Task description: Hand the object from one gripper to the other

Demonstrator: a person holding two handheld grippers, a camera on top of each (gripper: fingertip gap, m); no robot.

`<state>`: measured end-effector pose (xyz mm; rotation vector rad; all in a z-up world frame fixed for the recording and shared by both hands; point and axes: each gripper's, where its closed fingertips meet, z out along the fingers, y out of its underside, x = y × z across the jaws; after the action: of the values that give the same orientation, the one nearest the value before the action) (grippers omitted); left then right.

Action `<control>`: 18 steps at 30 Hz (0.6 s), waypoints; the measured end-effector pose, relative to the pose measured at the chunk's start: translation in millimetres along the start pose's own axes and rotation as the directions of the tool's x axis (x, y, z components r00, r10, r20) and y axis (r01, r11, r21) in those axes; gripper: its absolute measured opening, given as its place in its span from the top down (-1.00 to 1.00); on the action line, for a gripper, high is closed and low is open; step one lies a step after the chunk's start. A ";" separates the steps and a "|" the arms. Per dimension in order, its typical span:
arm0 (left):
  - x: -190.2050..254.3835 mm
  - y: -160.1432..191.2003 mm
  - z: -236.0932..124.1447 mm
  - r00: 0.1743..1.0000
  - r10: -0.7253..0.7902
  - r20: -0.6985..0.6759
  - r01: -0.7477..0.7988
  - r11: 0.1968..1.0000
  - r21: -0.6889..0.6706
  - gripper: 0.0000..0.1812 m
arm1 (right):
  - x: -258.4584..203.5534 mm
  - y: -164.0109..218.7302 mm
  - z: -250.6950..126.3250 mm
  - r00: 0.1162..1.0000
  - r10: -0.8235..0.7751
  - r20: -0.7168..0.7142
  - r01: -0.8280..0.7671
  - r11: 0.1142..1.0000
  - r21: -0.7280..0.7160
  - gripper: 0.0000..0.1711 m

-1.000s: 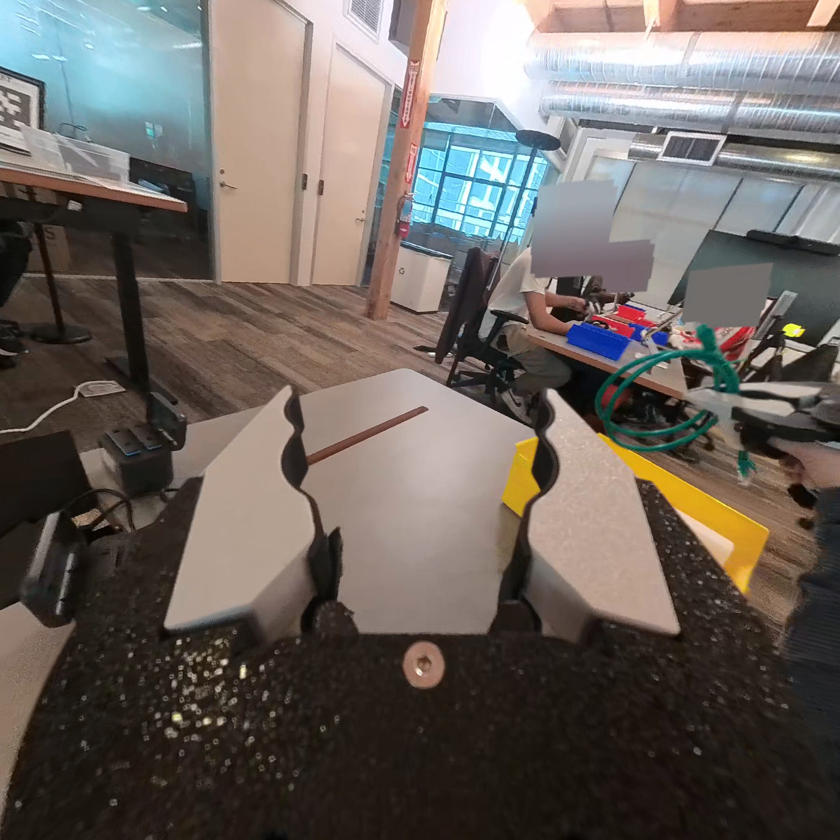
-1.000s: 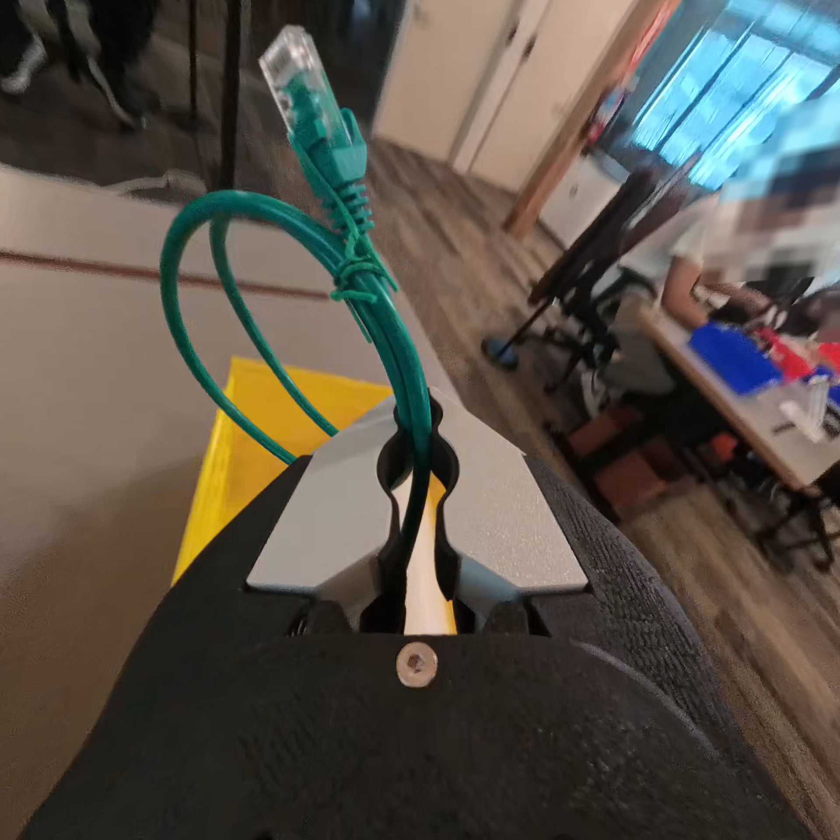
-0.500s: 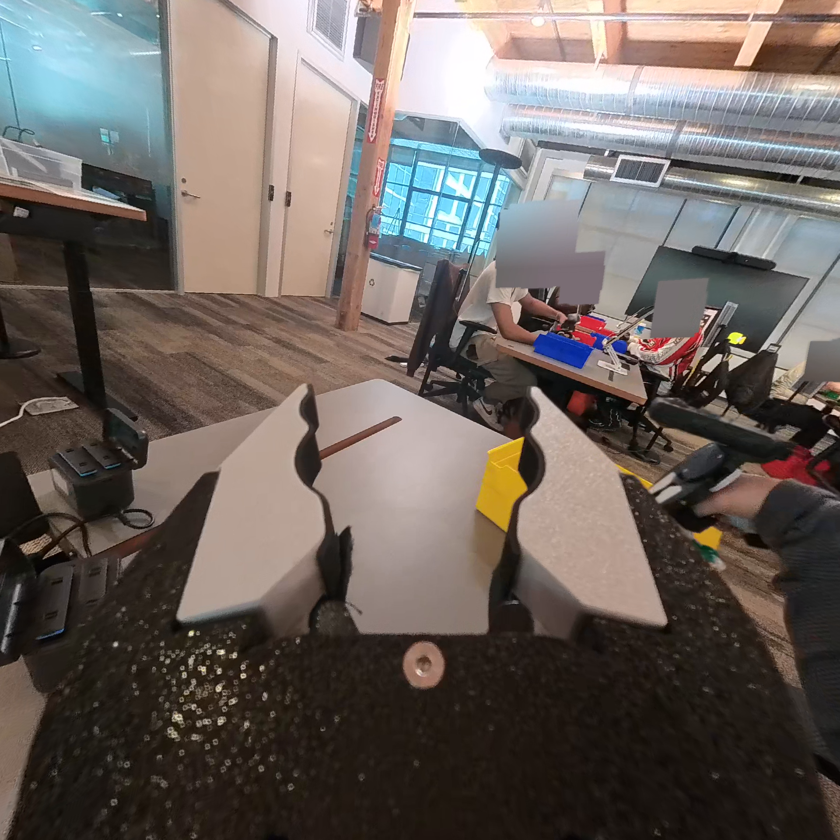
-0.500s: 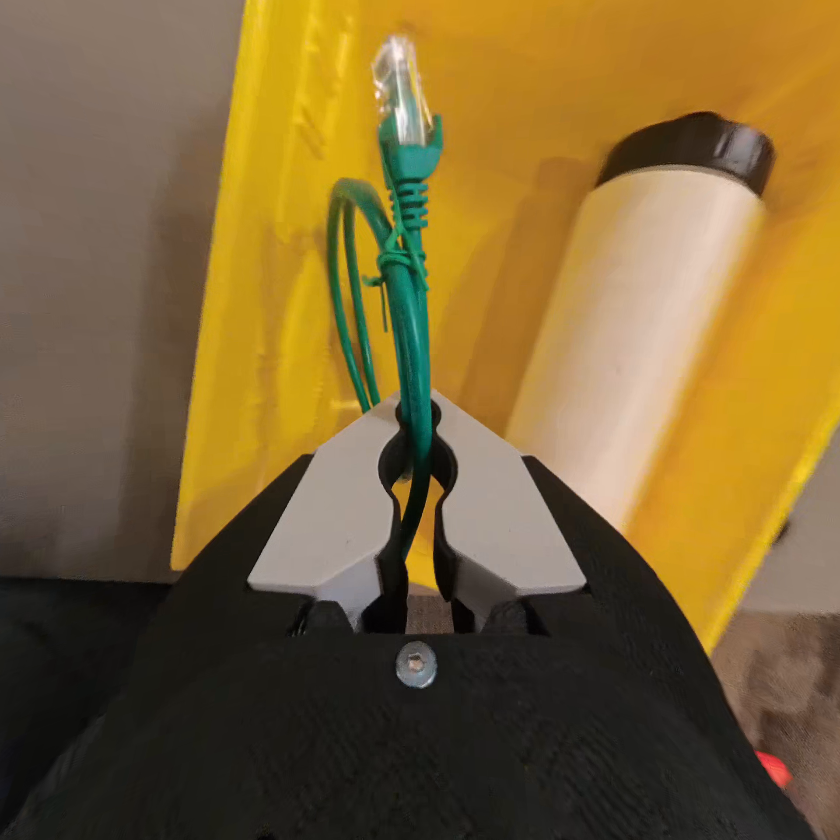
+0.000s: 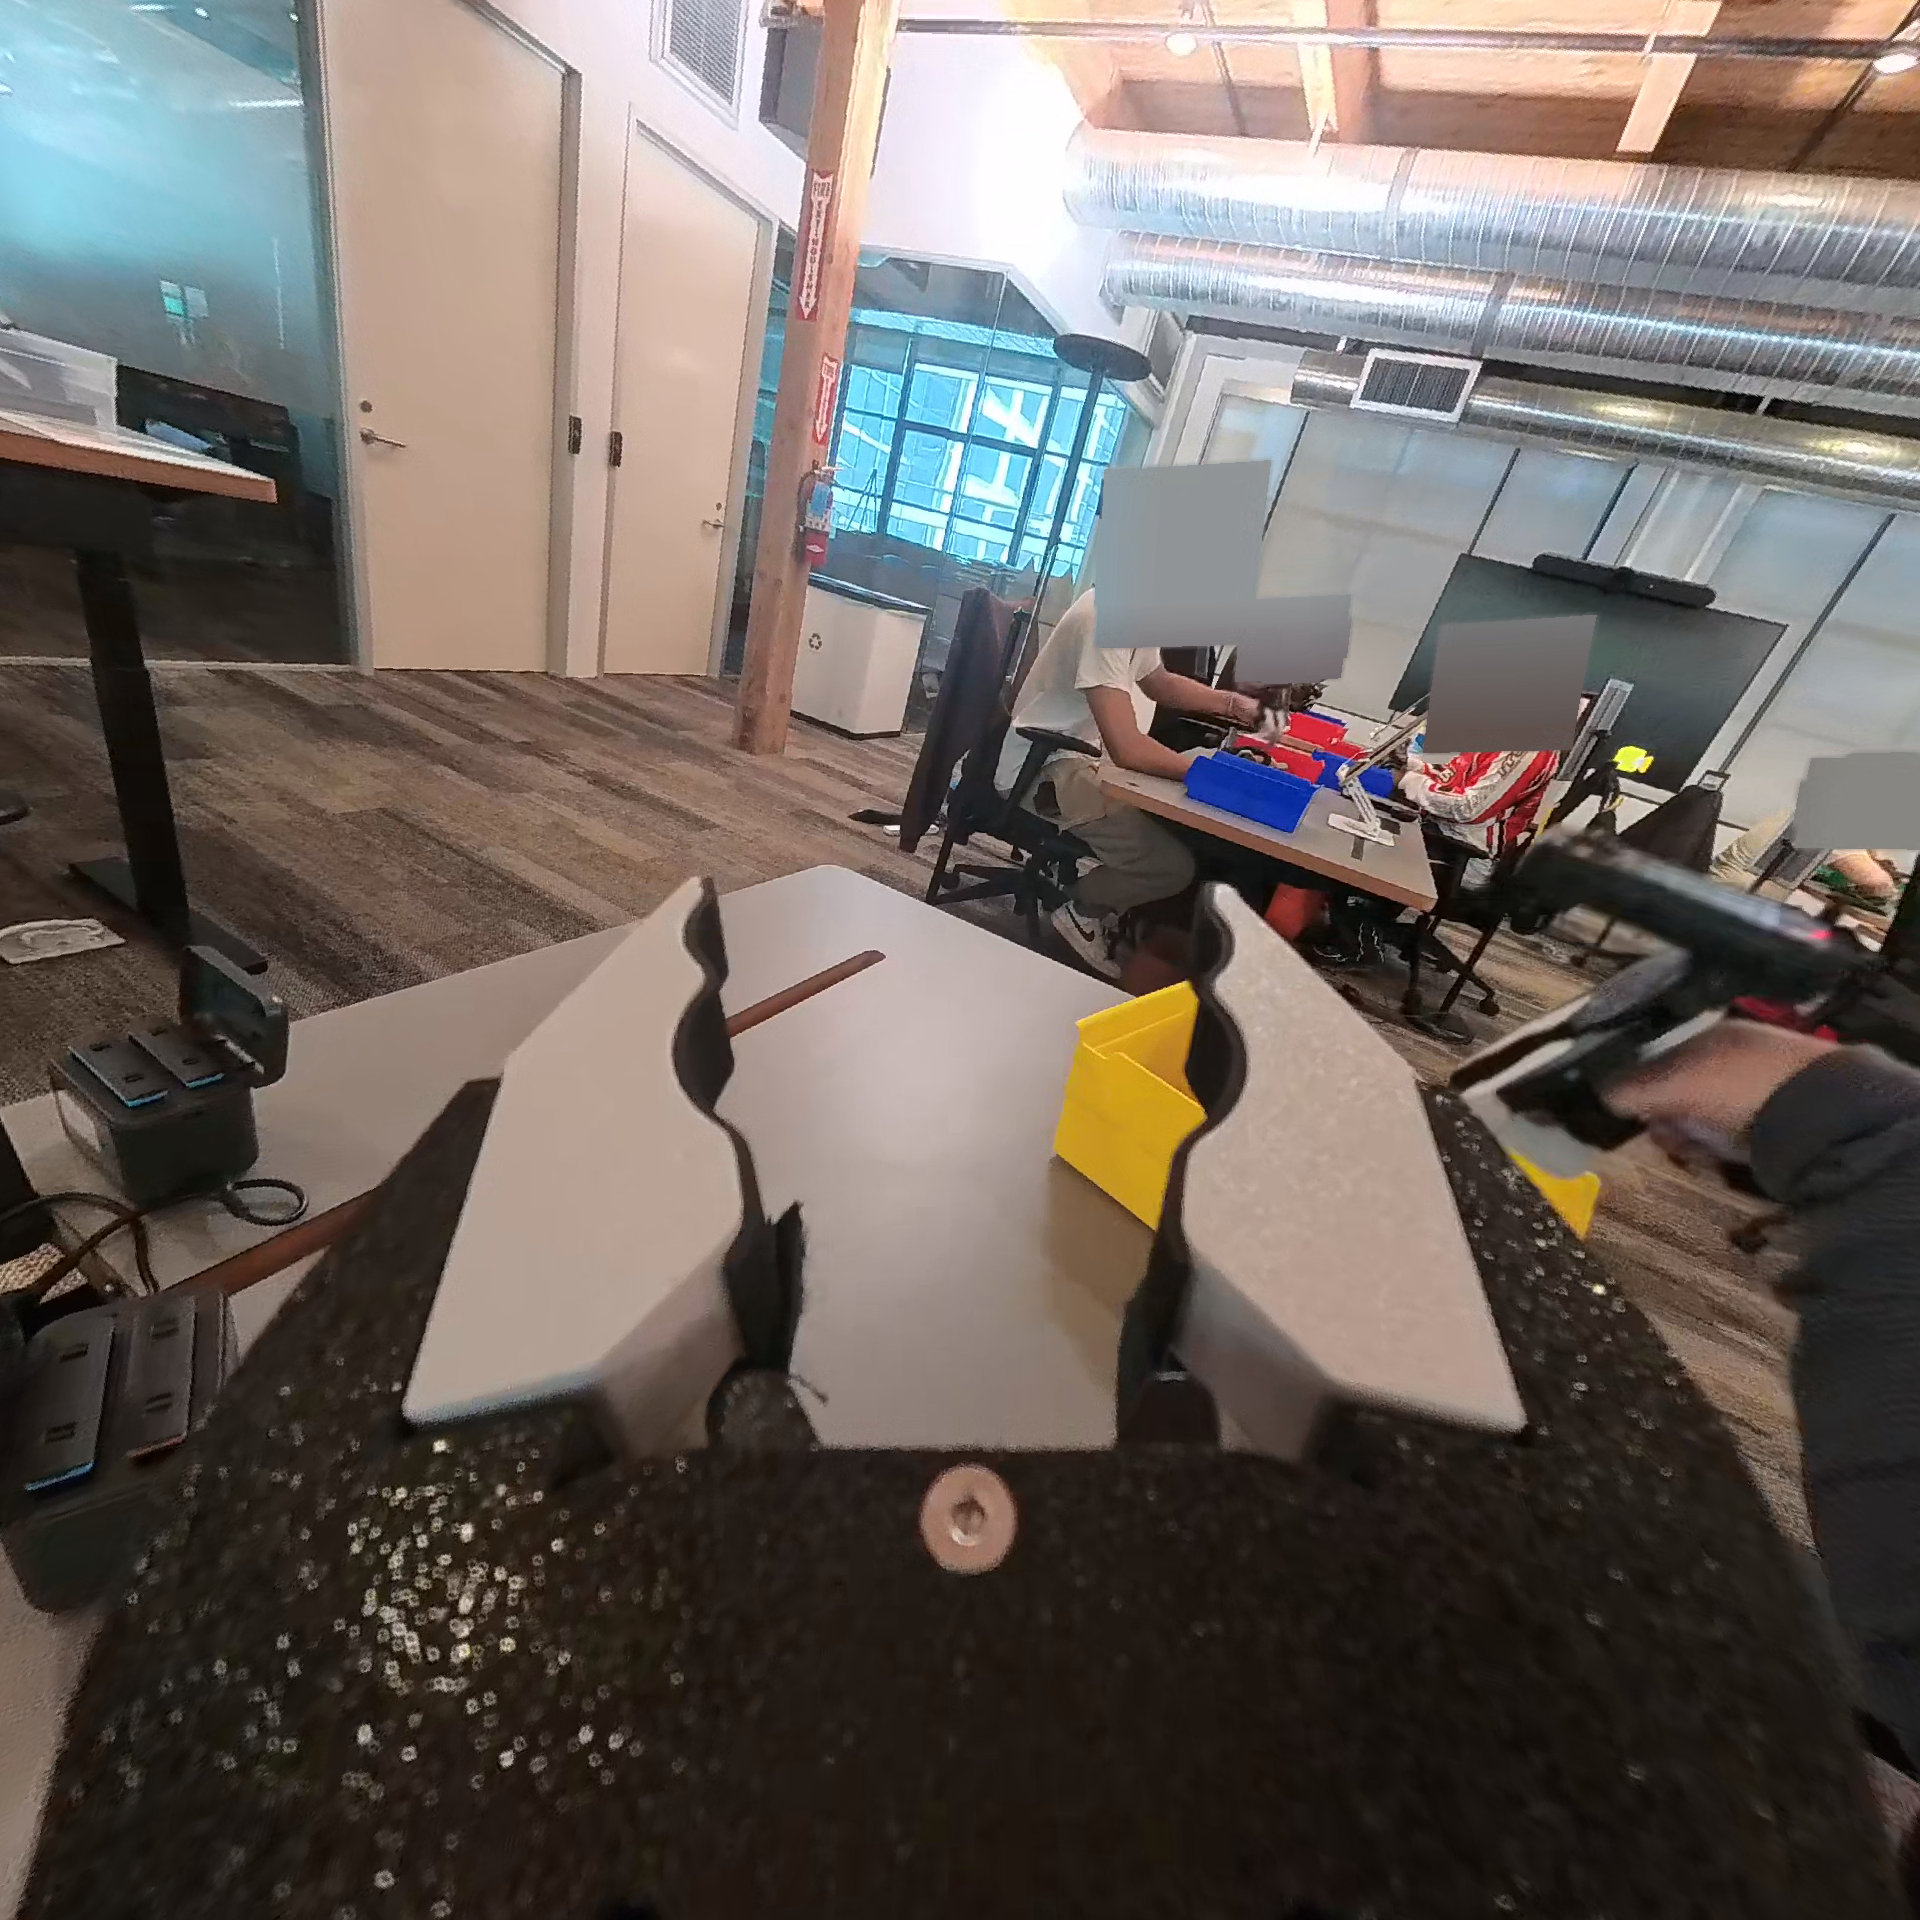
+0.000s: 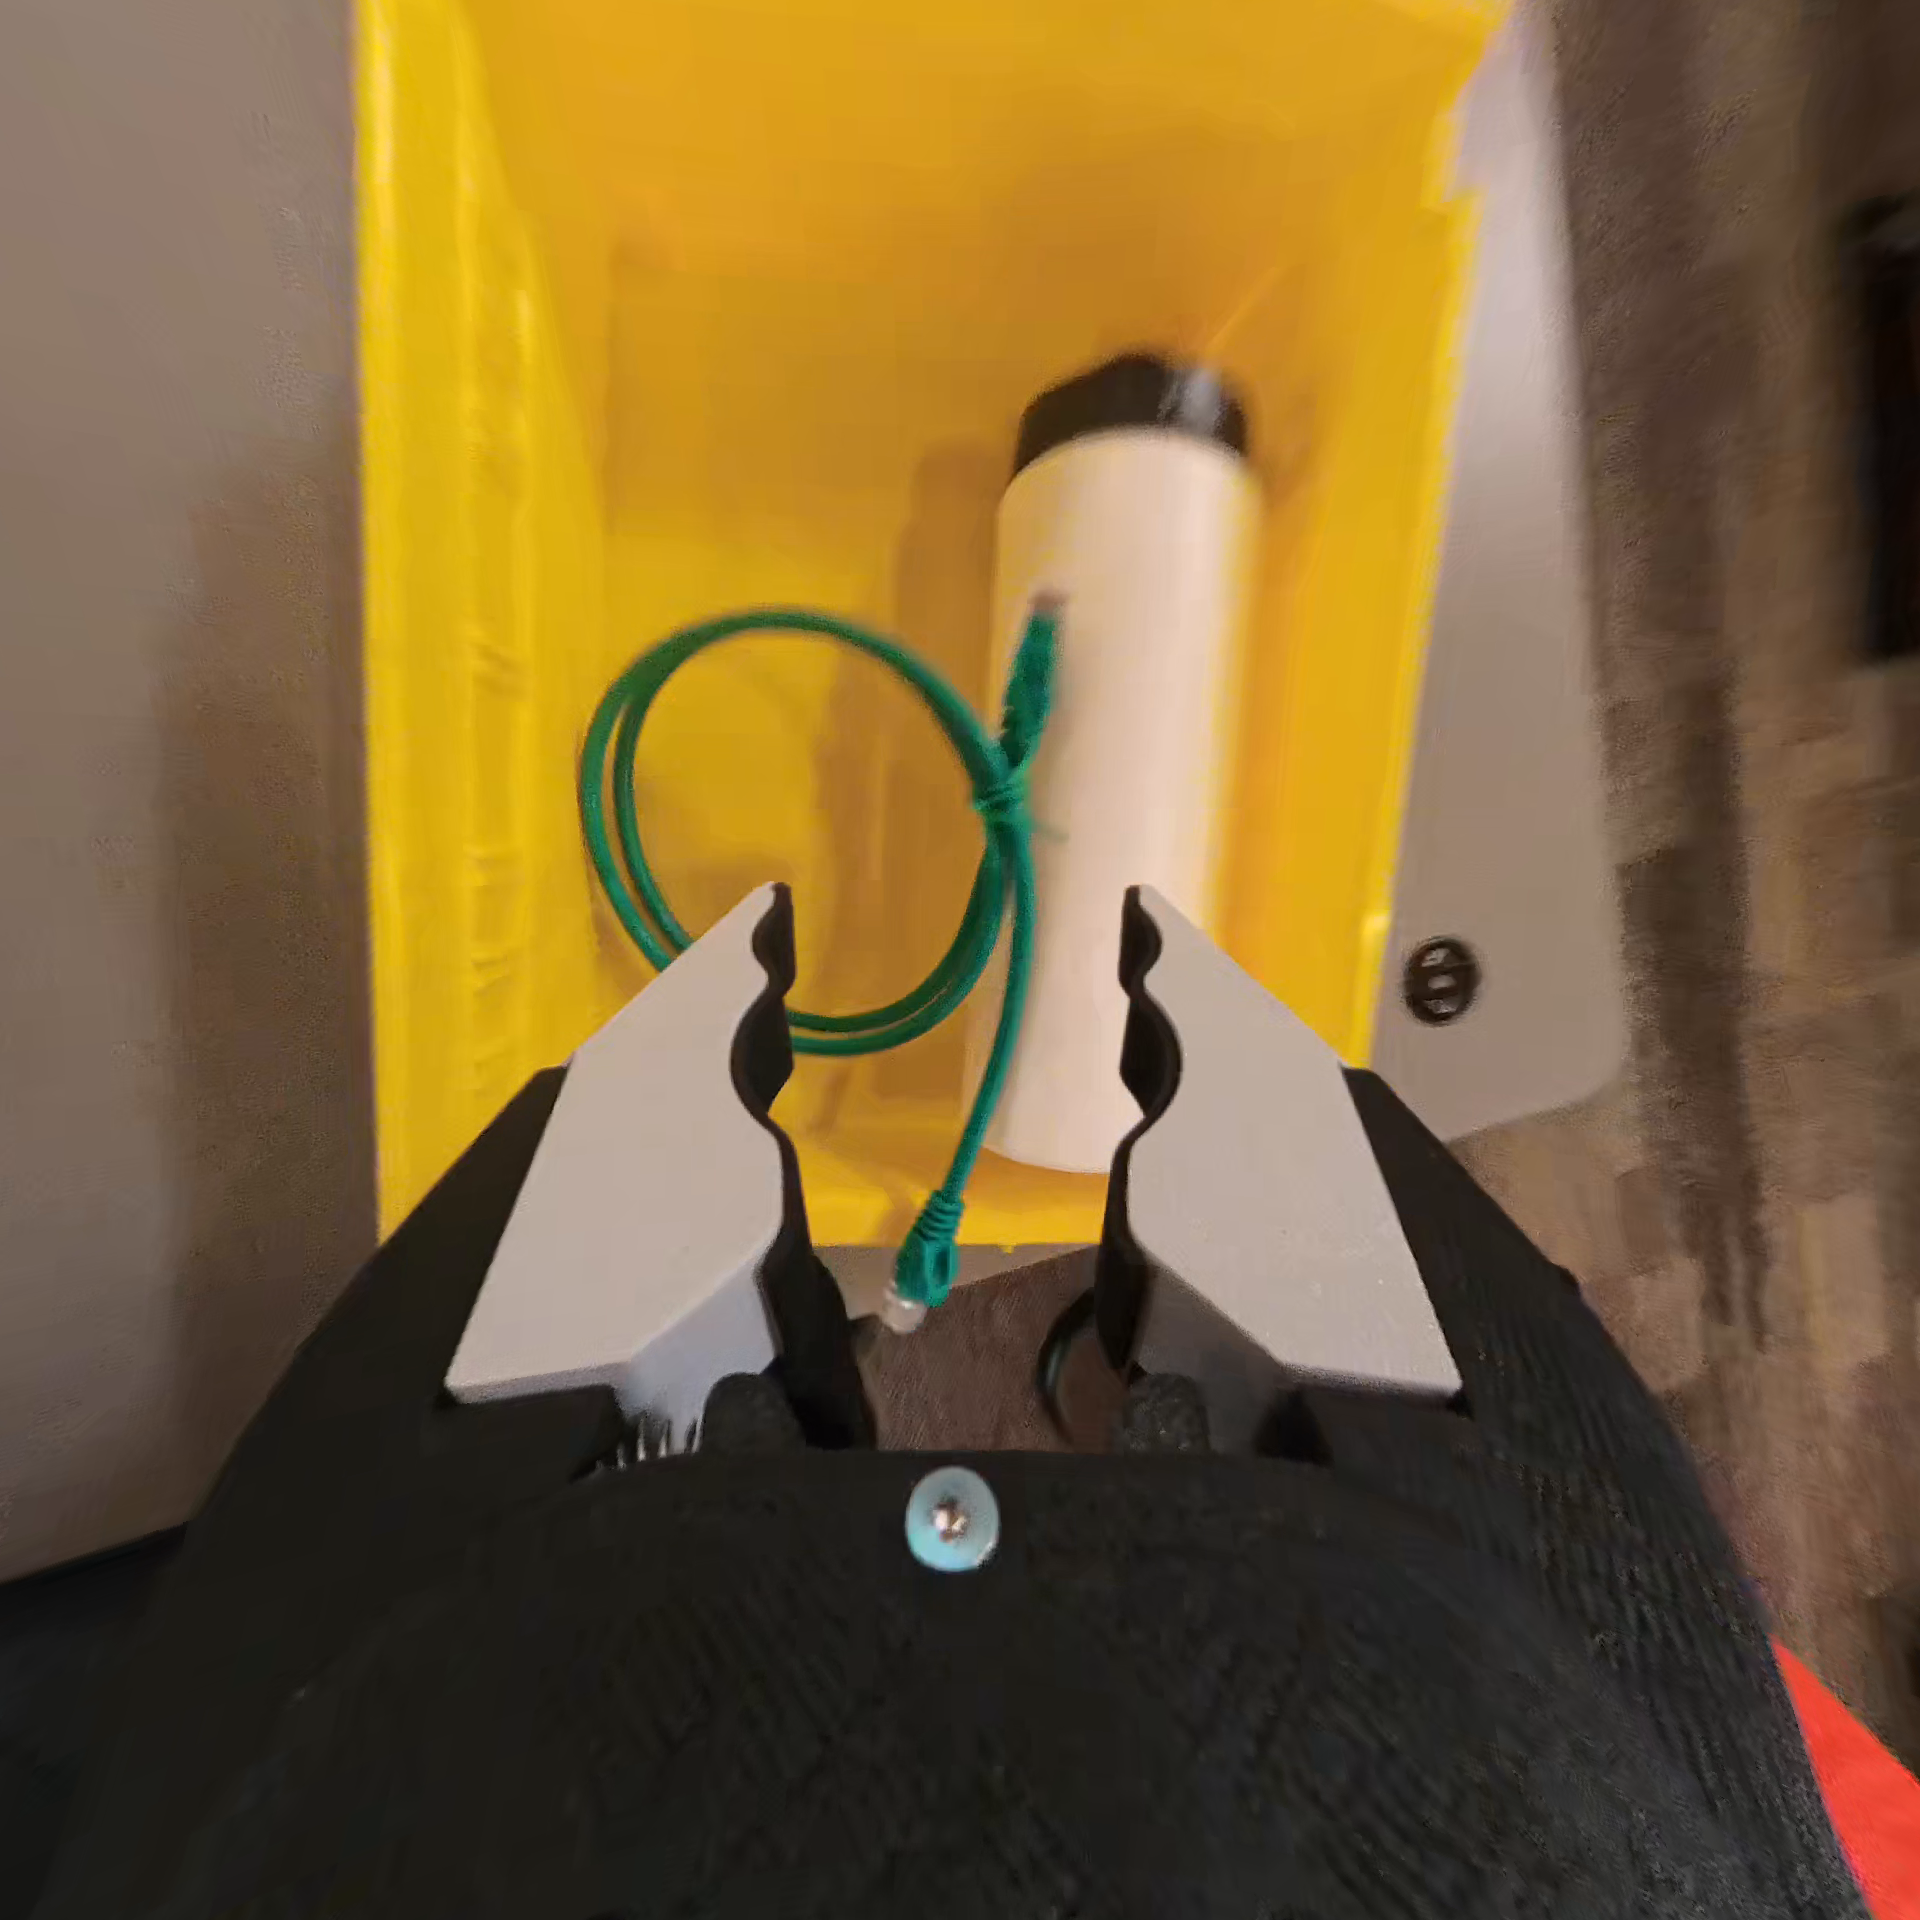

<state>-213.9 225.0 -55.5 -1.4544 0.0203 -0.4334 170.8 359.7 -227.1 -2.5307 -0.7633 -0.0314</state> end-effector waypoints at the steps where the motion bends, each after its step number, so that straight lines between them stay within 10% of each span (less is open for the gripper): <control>1: 0.1 0.7 0.0 1.000 -0.005 -0.002 0.005 1.000 -0.004 0.03 | 4.6 -9.6 -15.5 0.999 -0.005 -0.047 0.008 0.998 0.059 0.28; 6: -10.8 8.7 1.3 0.998 0.003 0.056 0.000 0.999 -0.049 -0.01 | -19.4 -83.0 -81.7 0.983 -0.072 -0.170 0.143 0.881 0.452 0.29; 10: -30.9 19.6 1.9 0.986 0.045 0.162 -0.027 0.994 -0.109 -0.04 | -104.7 -159.5 -120.4 0.964 -0.211 -0.159 0.254 0.572 0.780 0.44; 18: -47.9 21.2 -1.5 0.959 0.111 0.260 -0.079 0.988 -0.129 -0.01 | -237.9 -210.6 -119.7 0.924 -0.367 0.107 0.039 0.369 0.928 0.59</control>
<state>-252.7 239.0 -87.8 -1.6114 -0.1011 -0.1569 -126.3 334.0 -64.9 -1.3255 -0.8729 0.5684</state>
